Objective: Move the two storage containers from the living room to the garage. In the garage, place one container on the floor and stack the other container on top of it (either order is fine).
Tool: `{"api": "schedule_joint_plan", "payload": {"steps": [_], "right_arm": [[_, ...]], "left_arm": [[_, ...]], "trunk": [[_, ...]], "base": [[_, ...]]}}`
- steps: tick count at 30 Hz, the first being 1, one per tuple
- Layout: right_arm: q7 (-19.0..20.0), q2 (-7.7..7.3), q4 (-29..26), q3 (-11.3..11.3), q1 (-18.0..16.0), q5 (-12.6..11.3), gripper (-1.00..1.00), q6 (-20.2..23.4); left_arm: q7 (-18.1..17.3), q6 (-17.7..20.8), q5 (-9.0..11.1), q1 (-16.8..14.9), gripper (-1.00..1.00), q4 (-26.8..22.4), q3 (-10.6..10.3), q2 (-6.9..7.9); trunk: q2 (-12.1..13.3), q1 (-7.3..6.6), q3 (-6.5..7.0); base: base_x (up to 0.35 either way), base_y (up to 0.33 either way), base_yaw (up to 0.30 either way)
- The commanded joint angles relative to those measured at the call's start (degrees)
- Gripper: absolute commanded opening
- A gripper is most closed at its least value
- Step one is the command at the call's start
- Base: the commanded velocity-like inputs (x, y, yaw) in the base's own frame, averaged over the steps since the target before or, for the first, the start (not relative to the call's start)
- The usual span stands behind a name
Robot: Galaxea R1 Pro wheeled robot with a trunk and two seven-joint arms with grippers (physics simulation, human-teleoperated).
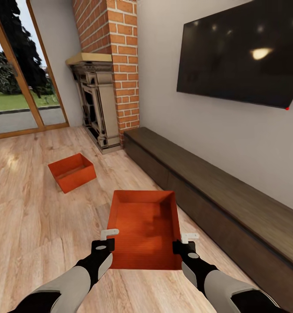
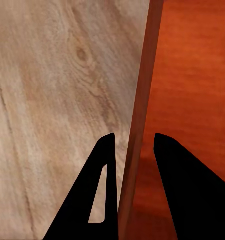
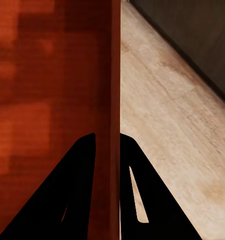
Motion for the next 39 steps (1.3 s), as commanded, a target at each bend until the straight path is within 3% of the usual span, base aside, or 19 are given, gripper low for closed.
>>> {"api": "schedule_joint_plan", "payload": {"steps": [1,39], "right_arm": [[-1.98,-0.58,0.12,-1.50,-0.04,-0.95,-1.00,-0.32],[-2.08,-0.51,0.12,-1.58,-0.04,-1.09,-1.00,-0.32]], "left_arm": [[0.32,-0.05,-1.04,-0.03,-1.00,-0.10,1.03,0.02],[0.32,-0.02,-1.04,-0.03,-1.00,-0.15,1.05,0.07]], "trunk": [[0.40,-0.23,0.14],[15.64,-8.58,6.96]], "base": [[0.000,0.000,0.000],[0.000,0.000,0.000]]}}
